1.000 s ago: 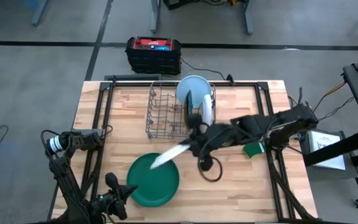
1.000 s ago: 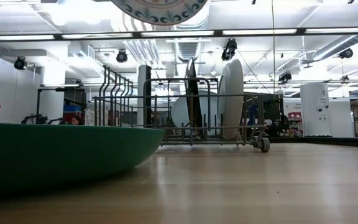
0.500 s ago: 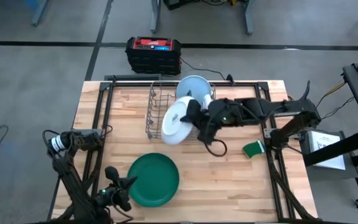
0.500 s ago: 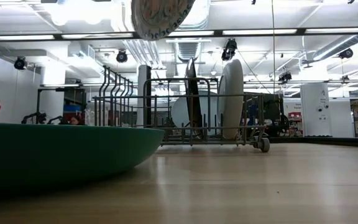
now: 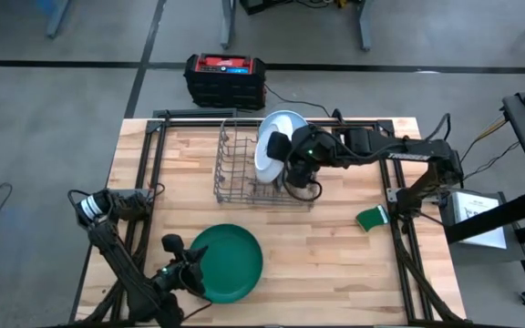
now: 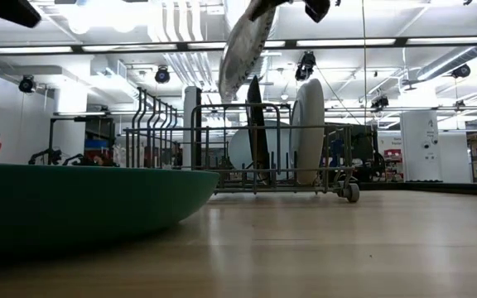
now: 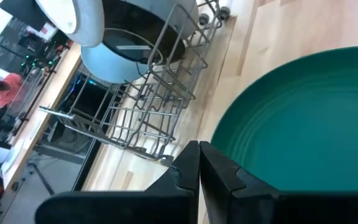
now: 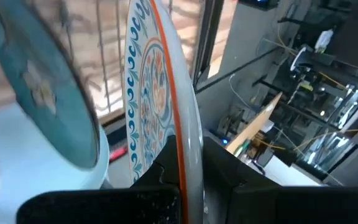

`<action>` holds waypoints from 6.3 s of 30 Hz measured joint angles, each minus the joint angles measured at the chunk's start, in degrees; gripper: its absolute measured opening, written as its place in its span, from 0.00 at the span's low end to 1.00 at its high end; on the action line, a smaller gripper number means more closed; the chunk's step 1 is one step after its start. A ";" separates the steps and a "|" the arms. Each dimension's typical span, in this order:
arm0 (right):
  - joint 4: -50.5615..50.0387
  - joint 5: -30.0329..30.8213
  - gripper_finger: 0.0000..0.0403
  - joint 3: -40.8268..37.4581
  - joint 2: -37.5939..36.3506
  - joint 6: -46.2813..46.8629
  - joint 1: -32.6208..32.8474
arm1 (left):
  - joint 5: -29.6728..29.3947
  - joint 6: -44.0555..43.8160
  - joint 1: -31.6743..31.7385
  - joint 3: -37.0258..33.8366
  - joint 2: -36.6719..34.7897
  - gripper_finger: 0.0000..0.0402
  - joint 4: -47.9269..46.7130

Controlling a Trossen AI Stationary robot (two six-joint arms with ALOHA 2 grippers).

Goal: Sort dishes
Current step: Put the white and blue patterned plate in the dishwasher rack, then put the dark green plate in the dishwasher rack

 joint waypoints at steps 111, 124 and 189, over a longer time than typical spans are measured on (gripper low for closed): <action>5.95 11.93 0.12 -0.02 21.72 -9.59 -0.44 | 0.92 -7.67 3.12 -4.23 -0.63 0.00 0.00; 7.87 12.04 0.22 -0.02 21.70 -9.59 -0.42 | 1.03 -7.67 3.12 -4.23 -0.61 0.00 0.00; -23.86 16.25 0.22 -12.35 -9.13 145.88 15.90 | 22.51 19.35 1.90 -7.99 -0.61 0.00 15.00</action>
